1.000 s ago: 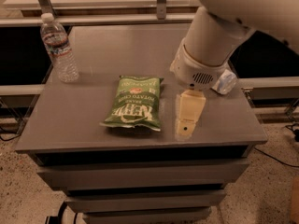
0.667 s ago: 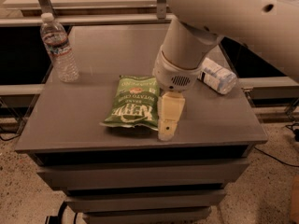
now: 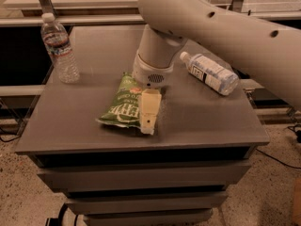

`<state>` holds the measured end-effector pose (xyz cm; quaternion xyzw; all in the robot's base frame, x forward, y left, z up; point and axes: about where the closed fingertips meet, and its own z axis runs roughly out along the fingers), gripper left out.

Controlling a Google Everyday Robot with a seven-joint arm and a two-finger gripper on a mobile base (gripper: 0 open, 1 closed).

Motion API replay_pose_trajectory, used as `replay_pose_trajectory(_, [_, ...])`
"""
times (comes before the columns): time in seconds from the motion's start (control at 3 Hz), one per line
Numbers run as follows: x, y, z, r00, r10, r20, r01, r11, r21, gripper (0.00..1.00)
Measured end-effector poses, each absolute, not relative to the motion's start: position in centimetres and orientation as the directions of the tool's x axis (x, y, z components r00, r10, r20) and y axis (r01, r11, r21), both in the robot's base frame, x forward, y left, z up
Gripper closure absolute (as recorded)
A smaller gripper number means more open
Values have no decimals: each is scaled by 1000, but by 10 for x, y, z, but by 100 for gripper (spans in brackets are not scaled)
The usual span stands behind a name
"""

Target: Move green jalapeno chip bag near water bottle

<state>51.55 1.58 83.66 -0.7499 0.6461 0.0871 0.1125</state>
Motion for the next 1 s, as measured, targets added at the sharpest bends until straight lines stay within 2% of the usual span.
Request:
replay_pose_trajectory(0.33, [535,35,817,192,-937,-293,-981,-189,-37,18])
replay_pose_trajectory(1.0, [540,39,821,201,-933,-297,-979,-202,-28,64])
